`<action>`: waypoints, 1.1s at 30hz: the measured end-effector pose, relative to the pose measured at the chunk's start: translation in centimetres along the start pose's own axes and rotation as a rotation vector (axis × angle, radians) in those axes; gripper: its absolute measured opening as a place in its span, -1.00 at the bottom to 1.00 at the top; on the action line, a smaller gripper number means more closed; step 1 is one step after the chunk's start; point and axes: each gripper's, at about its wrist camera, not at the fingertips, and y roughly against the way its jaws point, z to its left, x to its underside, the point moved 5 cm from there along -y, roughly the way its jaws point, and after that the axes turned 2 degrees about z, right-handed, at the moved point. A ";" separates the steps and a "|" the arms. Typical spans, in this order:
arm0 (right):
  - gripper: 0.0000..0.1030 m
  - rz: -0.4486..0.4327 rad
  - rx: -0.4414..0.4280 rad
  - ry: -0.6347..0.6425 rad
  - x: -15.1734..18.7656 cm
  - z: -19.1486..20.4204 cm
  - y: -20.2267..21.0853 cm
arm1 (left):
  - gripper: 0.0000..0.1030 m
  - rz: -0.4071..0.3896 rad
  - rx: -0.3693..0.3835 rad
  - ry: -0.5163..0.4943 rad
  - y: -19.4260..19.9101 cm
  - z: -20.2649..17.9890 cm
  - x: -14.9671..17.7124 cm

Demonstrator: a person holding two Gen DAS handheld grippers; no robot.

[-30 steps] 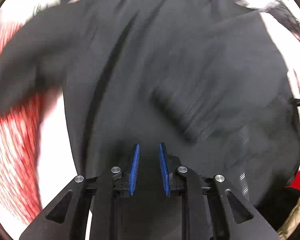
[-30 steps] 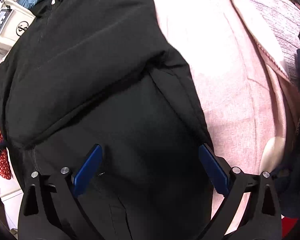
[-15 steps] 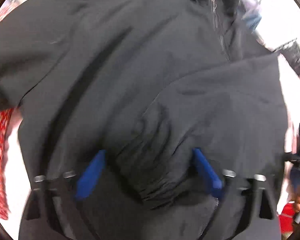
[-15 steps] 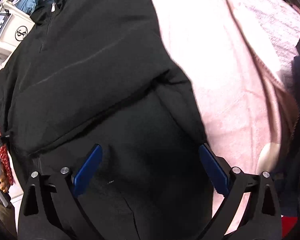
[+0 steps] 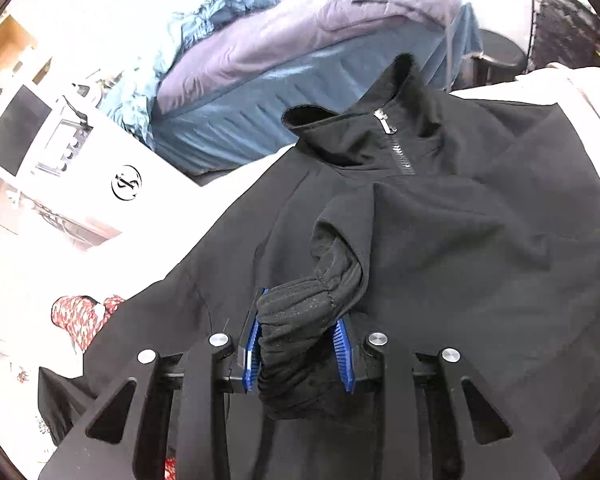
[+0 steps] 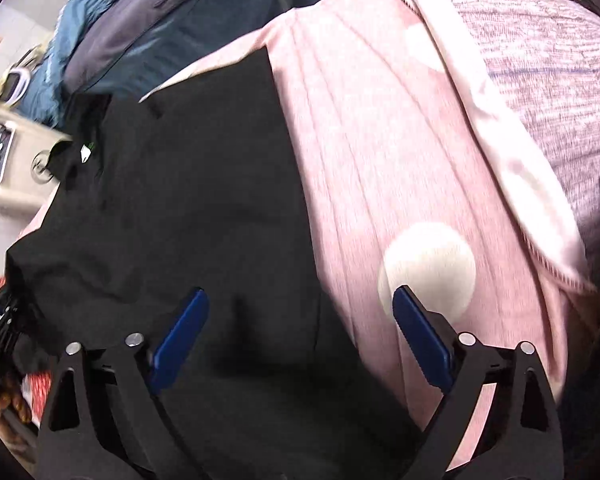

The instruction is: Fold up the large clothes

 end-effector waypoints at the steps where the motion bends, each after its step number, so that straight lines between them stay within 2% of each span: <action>1: 0.77 -0.009 0.000 0.003 -0.4 0.5 -0.1 | -0.32 0.051 0.011 0.013 -1.1 0.1 0.2; 3: 0.77 -0.006 0.024 0.050 -0.4 1.5 -0.8 | -0.17 0.167 0.054 0.095 -4.9 1.4 0.9; 4: 0.77 -0.002 0.046 0.078 0.2 2.1 -1.0 | 0.04 0.231 0.083 0.137 -6.6 1.6 1.5; 6: 0.77 0.012 0.121 0.176 0.8 3.0 -2.2 | 0.32 0.321 0.136 0.222 -9.1 1.8 3.3; 8: 0.77 0.036 0.206 0.268 1.5 3.2 -3.5 | 0.58 0.313 0.141 0.271 -9.4 2.4 4.7; 9: 0.77 0.039 0.245 0.306 2.1 3.1 -4.1 | 0.78 0.309 0.130 0.278 -9.6 2.6 5.3; 10: 0.77 0.037 0.260 0.321 2.4 3.0 -4.5 | 0.86 0.307 0.129 0.277 -9.6 2.7 5.7; 14: 0.87 0.039 0.252 0.271 2.4 2.4 -5.2 | 0.89 0.316 0.169 0.290 -10.1 3.3 6.1; 17: 0.88 0.069 0.278 0.260 1.9 2.7 -5.2 | 0.88 0.320 0.154 0.293 -9.7 4.1 5.5; 21: 0.88 0.051 0.331 0.283 1.8 3.7 -3.7 | 0.87 0.234 0.096 0.313 -7.2 4.7 4.8; 23: 0.88 0.032 0.316 0.279 2.3 4.1 -2.4 | 0.88 0.189 0.084 0.330 -5.5 4.9 5.3; 27: 0.88 0.008 0.274 0.304 4.6 5.2 -0.4 | 0.88 0.171 0.102 0.364 -3.4 4.3 8.2; 30: 0.88 0.016 0.258 0.375 7.3 6.6 0.1 | 0.88 0.196 0.115 0.387 -2.4 3.5 11.7; 33: 0.88 0.061 0.251 0.472 10.5 8.3 -0.5 | 0.88 0.245 0.125 0.417 -2.0 2.9 16.1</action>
